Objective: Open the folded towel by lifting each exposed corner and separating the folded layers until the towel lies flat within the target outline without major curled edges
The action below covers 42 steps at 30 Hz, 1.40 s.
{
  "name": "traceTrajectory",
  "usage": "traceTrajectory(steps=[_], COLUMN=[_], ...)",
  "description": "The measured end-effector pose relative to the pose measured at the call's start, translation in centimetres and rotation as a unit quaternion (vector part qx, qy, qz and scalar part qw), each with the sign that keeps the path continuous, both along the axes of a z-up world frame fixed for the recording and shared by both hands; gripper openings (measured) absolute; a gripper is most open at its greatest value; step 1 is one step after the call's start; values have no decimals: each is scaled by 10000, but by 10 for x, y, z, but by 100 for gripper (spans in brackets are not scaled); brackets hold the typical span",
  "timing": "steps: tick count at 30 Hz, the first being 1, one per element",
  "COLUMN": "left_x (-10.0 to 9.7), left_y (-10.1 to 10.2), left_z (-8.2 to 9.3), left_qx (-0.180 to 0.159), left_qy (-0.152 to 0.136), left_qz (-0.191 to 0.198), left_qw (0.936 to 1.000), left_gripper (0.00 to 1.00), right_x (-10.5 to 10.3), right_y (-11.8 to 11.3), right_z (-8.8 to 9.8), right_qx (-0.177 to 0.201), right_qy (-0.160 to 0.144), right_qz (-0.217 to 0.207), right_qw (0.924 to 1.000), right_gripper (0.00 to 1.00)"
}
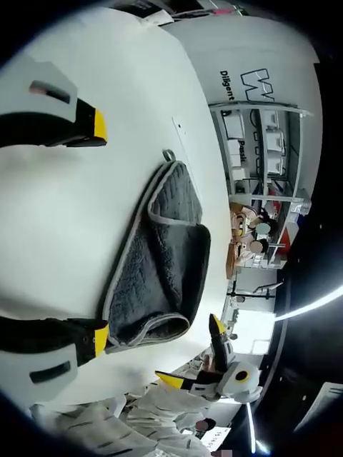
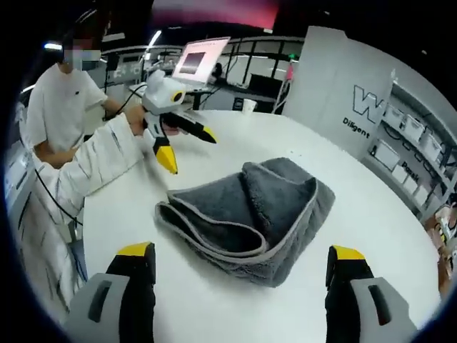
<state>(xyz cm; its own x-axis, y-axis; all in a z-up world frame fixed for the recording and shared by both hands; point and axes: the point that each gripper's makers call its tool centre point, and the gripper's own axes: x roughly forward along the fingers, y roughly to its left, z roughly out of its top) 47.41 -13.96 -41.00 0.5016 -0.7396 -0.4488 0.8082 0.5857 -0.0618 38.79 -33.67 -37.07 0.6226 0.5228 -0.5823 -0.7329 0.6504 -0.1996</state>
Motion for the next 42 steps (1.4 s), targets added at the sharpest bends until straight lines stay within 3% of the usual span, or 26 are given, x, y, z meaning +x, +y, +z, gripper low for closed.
traceTrajectory(steps=[7,12,15,20,30,39,41,42], left_x=[1,0,0,0,-1,0,1,1], left_y=[0,0,0,1,2,2,2,2], left_z=[1,0,0,0,2,2,2,2], left_qx=[14,25,55,71,47,102,76,83], left_qy=[-16,-17,-31,-36,-50,-65,-51,-48], left_qz=[-5,-7,-2,13,47,40,35,38], left_qw=[10000,10000,10000,10000,10000,9999,10000,9999], left_gripper=[99,99,99,99,99,99,98,98], right_x=[12,36,47,85,136,151,153,154], right_y=[-4,-1,0,2,3,8,6,5], right_z=[13,31,35,45,18,-7,-15,-17], right_qx=[395,772,801,893,612,425,297,277], right_qy=[-55,-202,-248,-364,60,418,446,430], right_qz=[-195,-350,-402,-604,-789,-788,-797,-788], right_qw=[9990,9962,9957,9935,9950,9951,9954,9956], right_gripper=[97,87,80,65,41,27,21,12])
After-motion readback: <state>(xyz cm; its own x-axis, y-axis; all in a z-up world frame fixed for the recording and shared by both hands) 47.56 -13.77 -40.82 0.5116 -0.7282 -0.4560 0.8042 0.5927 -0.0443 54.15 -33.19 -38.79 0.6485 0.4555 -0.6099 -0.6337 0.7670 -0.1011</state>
